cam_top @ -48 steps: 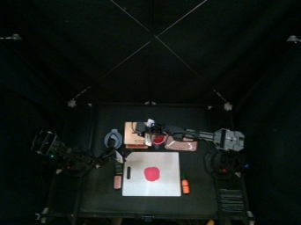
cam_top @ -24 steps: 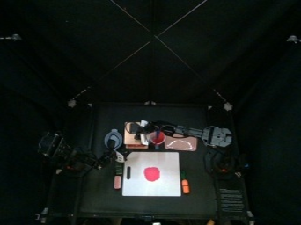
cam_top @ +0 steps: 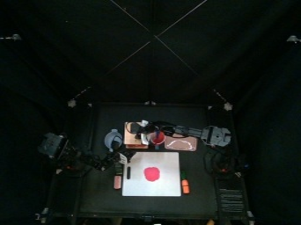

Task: Get the cutter from the drawer then cut the dough then place the extra dough in the bowl
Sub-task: Open the drawer

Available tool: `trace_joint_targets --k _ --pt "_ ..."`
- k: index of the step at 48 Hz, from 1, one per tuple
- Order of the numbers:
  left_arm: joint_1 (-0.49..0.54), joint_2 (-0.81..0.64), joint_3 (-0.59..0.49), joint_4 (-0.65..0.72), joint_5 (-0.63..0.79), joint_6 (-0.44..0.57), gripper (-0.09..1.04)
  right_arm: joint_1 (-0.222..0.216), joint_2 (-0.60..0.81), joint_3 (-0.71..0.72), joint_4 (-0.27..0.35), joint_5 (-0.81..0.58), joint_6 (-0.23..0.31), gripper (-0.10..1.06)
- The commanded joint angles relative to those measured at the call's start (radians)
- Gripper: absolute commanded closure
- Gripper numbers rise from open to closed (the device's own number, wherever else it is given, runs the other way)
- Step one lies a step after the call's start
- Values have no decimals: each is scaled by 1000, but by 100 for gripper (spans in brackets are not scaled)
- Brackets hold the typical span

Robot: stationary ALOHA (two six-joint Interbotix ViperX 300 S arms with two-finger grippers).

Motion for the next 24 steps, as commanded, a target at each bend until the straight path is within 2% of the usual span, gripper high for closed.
trace_joint_targets --k 1,5,11,24 --pt "12 -2 -21 -28 3 2 26 2 -23 5 -9 5 -2 91" --pt "23 2 -26 -54 17 0 13 6 -23 12 -15 5 -2 91" --pt "46 18 -44 -69 35 2 4 9 -21 20 -29 3 0 91" --pt "95 66 -81 -100 87 2 3 18 -20 25 -41 3 -2 91"
